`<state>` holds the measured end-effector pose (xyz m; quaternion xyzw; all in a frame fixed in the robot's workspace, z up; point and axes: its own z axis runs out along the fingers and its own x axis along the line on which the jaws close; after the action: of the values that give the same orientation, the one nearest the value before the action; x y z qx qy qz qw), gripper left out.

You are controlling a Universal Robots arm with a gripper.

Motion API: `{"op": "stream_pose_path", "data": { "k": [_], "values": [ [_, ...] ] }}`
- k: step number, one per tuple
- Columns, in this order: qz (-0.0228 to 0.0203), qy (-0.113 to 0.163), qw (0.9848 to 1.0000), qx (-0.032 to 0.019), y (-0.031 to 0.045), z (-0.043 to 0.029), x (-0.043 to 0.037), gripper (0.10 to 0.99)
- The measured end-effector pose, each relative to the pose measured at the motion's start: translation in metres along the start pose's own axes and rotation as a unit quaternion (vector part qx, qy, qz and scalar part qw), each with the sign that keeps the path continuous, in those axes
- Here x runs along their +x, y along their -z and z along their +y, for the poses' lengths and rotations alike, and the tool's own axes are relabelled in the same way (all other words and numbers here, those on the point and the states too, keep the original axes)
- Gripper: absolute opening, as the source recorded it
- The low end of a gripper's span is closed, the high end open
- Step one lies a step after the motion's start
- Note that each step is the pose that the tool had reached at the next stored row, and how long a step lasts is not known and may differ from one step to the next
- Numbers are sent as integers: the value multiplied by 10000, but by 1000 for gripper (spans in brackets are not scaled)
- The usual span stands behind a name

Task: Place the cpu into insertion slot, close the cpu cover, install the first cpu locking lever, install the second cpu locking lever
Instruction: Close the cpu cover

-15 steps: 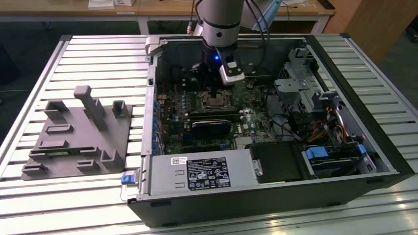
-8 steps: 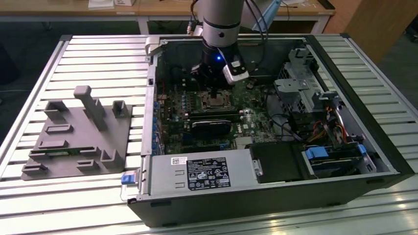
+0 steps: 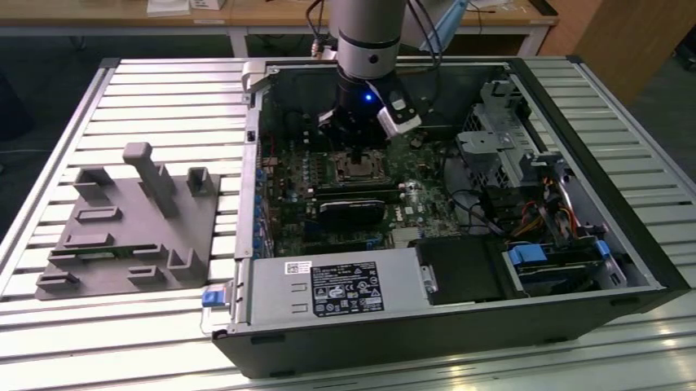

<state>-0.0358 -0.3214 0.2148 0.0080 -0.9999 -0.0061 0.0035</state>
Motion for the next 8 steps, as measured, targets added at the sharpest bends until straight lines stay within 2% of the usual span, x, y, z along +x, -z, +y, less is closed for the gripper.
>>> {"op": "stream_pose_path", "data": {
  "k": [3, 8],
  "values": [
    [-34, 119, 9999, 2, -5, -5, 6, 106],
    [-107, 111, 9999, 8, -21, -9, 26, 106]
  ]
}}
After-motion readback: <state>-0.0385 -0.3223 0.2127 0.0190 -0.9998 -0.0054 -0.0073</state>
